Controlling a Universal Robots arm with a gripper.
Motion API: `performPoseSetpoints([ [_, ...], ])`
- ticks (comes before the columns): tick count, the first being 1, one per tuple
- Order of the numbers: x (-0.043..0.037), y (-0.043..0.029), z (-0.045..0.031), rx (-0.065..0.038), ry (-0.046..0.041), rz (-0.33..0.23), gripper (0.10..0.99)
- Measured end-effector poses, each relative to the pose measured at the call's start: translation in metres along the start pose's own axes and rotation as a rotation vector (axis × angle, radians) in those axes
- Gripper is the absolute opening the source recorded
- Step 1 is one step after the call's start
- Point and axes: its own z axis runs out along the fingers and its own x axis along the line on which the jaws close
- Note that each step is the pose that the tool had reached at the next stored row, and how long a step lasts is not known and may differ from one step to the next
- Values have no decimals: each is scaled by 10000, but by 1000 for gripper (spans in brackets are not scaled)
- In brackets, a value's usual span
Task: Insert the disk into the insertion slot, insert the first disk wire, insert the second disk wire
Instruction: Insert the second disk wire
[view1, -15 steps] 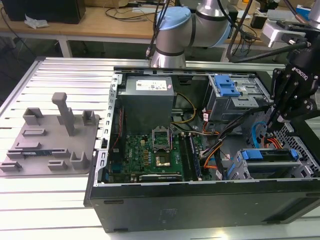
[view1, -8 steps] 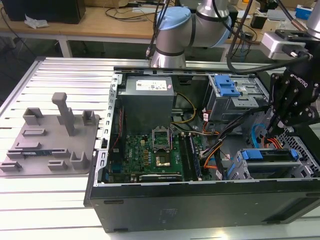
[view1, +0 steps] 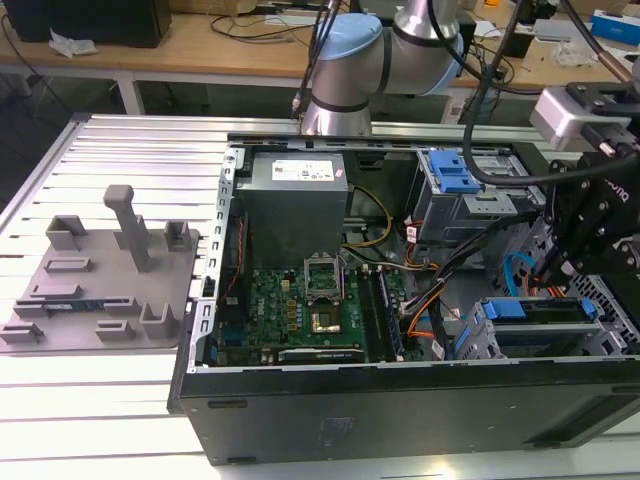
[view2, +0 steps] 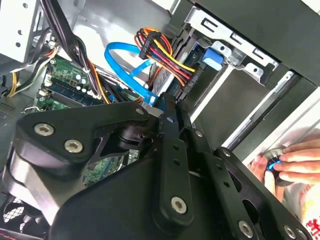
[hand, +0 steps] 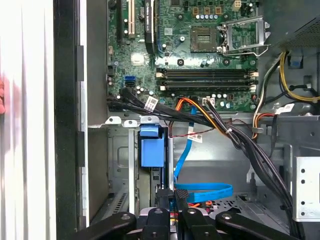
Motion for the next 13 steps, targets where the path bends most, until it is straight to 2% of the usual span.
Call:
performPoseSetpoints([
  [1,17,0,4,0,-70,-19,161],
  [2,22,1,5,1,-77,-28,161],
  [13,39,0,9,1,-79,-58,161],
])
